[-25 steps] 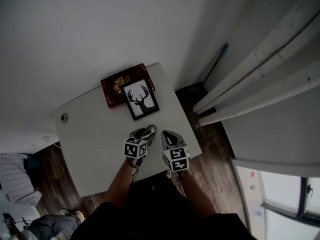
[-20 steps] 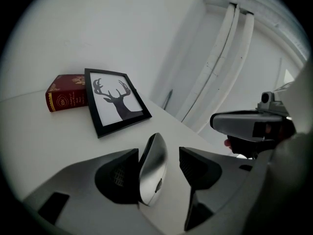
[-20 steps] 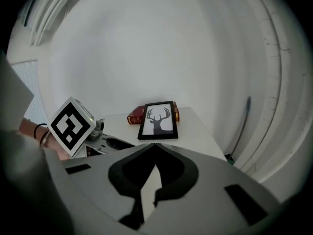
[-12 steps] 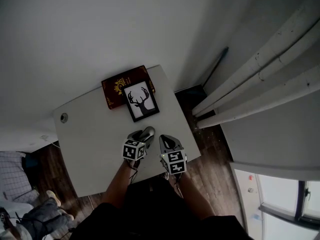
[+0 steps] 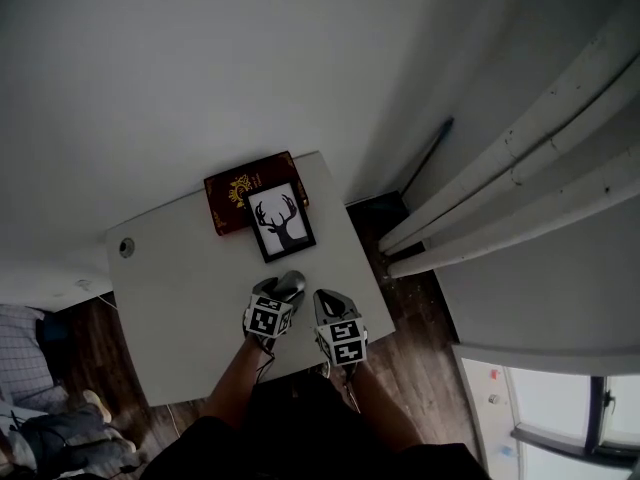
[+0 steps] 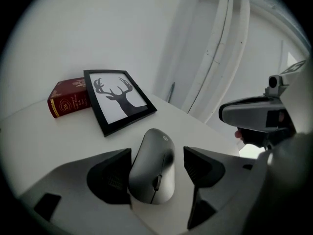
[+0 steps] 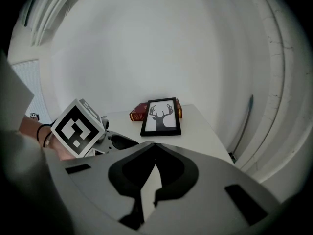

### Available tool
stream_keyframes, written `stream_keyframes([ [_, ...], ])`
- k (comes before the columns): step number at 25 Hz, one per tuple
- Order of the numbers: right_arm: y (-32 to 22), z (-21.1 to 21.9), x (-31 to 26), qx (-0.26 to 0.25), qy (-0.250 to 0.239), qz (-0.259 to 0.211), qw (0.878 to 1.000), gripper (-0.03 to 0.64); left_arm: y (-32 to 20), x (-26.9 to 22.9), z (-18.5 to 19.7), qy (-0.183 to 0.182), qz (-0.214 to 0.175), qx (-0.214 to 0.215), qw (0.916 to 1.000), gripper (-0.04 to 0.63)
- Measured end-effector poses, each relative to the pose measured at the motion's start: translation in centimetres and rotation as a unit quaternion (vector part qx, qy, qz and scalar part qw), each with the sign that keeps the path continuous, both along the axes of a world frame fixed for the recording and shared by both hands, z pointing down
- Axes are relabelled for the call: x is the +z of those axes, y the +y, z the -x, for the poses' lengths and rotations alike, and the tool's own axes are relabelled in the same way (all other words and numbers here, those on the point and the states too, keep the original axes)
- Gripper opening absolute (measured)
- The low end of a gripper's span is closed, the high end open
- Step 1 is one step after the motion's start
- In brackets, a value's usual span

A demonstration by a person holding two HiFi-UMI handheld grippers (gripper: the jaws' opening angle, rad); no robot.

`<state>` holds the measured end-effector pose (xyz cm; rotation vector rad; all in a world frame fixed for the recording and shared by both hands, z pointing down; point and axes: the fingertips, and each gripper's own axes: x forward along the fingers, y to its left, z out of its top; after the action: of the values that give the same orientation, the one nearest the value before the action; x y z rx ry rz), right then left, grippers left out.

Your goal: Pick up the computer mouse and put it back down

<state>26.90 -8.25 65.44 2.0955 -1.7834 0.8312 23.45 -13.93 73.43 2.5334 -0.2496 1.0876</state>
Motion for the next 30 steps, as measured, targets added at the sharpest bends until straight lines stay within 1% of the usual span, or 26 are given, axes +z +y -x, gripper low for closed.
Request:
stream_keyframes([
  [2,0.0,0.0,0.1,-0.002,-0.001,0.001,1.0,0.02,-0.3,-0.2,-0.1,0.002,-0.004,-0.005,1.0,0.336],
  [7,-0.4,-0.2,-0.2,-0.004,-0.001,-0.003,1.0,0.02,-1.1,-1.5,-0.4,0.014,-0.02,-0.009,0.9997,0.339],
  [9,-0.3,-0.1,-0.4,-0.003,-0.001,-0.006,1.0,0.02,-1.2,-2.1,0.0,0.016,-0.028,-0.017,0.9993,0.339],
  [11,-0.3,0.0,-0.9,-0.004,0.001,-0.01,1.0,0.02,-1.4,-3.0,0.6,0.024,-0.034,-0.041,0.9983,0.339],
  [14,-0.3,0.3,-1.4,-0.011,0.002,-0.019,1.0,0.02,-1.8,-5.2,1.2,0.054,-0.05,-0.088,0.9934,0.337],
  [16,-0.5,0.5,-1.8,-0.014,0.004,-0.03,0.999,0.02,-1.8,-6.3,1.5,0.063,-0.07,-0.093,0.9912,0.304],
  [18,-0.6,0.7,-2.5,-0.017,0.007,-0.04,0.999,0.02,-1.6,-7.4,1.6,0.074,-0.078,-0.093,0.9899,0.289],
  [20,-0.7,1.2,-3.3,-0.024,0.009,-0.05,0.998,0.02,-1.7,-9.1,1.9,0.094,-0.083,-0.11,0.9859,0.243],
  [23,-0.5,1.9,-4.4,-0.036,0.013,-0.065,0.997,0.02,-1.8,-11.4,2.9,0.116,-0.11,-0.136,0.9777,0.147],
  [25,-0.3,2.5,-5.2,-0.044,0.016,-0.076,0.996,0.02,-1.2,-12.6,3.5,0.125,-0.124,-0.142,0.974,0.039],
  [26,-0.1,2.7,-5.5,-0.048,0.017,-0.081,0.995,0.02,-0.7,-13.1,3.8,0.13,-0.129,-0.145,0.9724,0.006],
  [30,1.1,4.1,-6.7,-0.054,0.022,-0.105,0.993,0.02,1.5,-15.0,5.6,0.141,-0.151,-0.152,0.9664,0.002],
])
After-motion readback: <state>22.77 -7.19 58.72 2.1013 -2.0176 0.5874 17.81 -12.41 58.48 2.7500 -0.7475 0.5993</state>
